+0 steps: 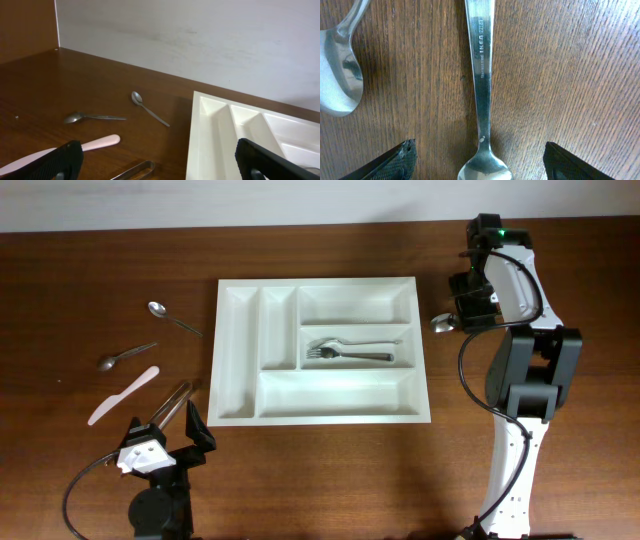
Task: Pack container
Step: 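Lower the right gripper and close it on the spoon handle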
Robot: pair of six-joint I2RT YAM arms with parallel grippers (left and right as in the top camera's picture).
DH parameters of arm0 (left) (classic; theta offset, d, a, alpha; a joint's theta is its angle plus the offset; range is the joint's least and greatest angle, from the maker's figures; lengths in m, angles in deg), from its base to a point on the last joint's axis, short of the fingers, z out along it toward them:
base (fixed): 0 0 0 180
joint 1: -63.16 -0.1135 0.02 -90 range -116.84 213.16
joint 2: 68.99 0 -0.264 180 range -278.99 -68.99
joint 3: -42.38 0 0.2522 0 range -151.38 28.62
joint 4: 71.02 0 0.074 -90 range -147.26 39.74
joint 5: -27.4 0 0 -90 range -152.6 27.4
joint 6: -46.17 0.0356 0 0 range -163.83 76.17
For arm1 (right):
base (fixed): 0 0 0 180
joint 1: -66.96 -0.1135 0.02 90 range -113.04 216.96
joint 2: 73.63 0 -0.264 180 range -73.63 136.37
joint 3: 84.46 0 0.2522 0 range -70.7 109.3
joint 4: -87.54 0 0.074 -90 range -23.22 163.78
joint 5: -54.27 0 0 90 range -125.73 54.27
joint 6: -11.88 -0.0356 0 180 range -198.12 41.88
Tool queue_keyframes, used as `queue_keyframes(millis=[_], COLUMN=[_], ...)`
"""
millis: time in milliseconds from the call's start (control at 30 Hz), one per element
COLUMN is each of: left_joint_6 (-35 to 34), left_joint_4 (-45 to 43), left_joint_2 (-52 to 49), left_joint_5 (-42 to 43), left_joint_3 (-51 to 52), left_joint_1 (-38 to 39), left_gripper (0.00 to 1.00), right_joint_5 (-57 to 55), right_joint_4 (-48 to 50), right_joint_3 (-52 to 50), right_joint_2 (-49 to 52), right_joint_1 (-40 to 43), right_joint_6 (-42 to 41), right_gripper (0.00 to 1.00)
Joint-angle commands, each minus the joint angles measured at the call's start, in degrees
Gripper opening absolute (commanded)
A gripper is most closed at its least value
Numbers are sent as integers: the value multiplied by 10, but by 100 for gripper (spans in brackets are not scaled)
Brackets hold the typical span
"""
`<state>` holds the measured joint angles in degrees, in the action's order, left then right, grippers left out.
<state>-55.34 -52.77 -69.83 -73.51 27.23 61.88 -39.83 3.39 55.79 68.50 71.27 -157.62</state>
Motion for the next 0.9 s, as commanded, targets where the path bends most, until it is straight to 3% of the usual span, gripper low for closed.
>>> queue_keyframes(millis=[0,467,700,867], left_joint_6=[7,7,7,7], left_joint_4=[-1,-1,-1,-1], left_joint_2=[5,5,5,5], left_joint_5=[7,7,7,7], left_joint_3=[5,5,5,5], left_joint_1=[-3,-3,-3,-3], left_gripper=[99,99,99,99], right_joint_5=[-18,-17,-13,-7], right_joint_4=[-1,-1,-3,-7], right_joint_3=[-8,-33,-33,-33], right_joint_2=[-1,1,1,1], right_joint_1=[-1,-2,-2,-2], right_joint_6=[13,28,42,43], right_gripper=[80,74,56,49])
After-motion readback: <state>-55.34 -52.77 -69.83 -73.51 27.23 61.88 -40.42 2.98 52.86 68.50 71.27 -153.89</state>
